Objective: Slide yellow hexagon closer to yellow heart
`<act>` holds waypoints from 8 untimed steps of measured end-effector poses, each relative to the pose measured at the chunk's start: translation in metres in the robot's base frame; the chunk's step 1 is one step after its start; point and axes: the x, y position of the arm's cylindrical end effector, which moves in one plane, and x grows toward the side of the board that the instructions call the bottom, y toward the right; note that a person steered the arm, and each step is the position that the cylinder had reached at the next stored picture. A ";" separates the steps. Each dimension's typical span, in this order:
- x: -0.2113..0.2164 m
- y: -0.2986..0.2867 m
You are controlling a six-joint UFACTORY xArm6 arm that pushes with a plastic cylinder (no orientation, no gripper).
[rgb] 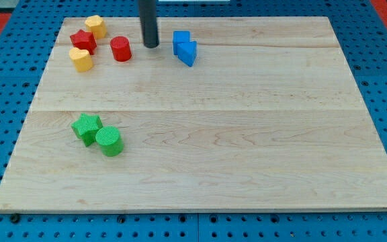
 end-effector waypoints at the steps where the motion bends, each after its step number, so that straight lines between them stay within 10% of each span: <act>1: -0.004 -0.050; 3: 0.020 -0.047; 5: -0.087 -0.072; 8: -0.054 -0.138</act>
